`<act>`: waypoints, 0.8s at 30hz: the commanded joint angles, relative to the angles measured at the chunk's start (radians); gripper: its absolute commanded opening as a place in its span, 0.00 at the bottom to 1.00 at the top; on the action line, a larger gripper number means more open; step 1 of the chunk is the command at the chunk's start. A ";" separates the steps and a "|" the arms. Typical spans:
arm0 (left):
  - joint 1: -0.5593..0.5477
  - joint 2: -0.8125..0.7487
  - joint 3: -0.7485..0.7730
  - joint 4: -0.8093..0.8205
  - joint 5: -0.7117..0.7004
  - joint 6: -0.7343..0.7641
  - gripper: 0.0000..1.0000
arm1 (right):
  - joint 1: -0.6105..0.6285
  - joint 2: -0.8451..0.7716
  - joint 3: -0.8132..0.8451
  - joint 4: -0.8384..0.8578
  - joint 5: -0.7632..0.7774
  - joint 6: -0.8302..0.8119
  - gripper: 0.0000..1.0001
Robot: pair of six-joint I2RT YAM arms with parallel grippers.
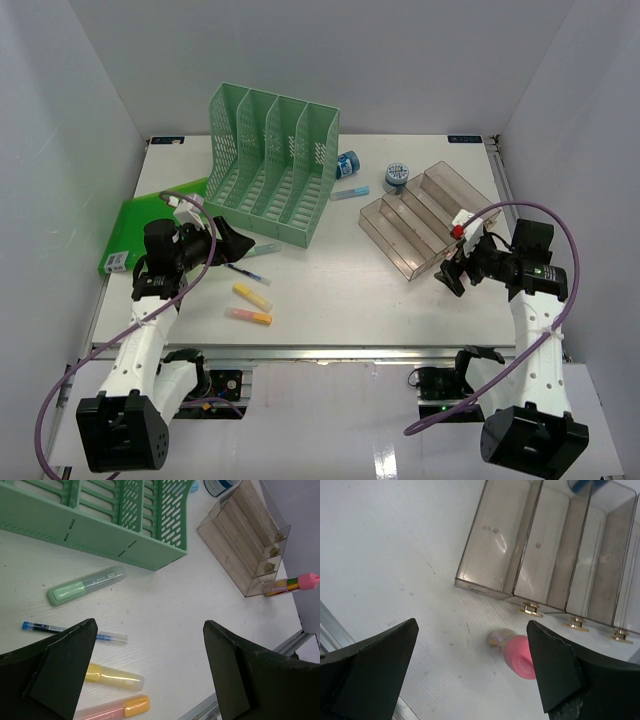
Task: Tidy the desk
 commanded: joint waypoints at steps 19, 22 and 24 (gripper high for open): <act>0.000 -0.061 0.022 0.051 0.078 -0.016 0.98 | -0.017 0.069 -0.142 0.306 0.496 0.478 0.96; 0.000 -0.059 0.022 0.052 0.079 -0.016 0.98 | -0.016 0.051 -0.151 0.307 0.436 0.473 0.96; 0.000 -0.058 0.021 0.052 0.079 -0.016 0.98 | -0.017 0.036 -0.158 0.308 0.398 0.469 0.96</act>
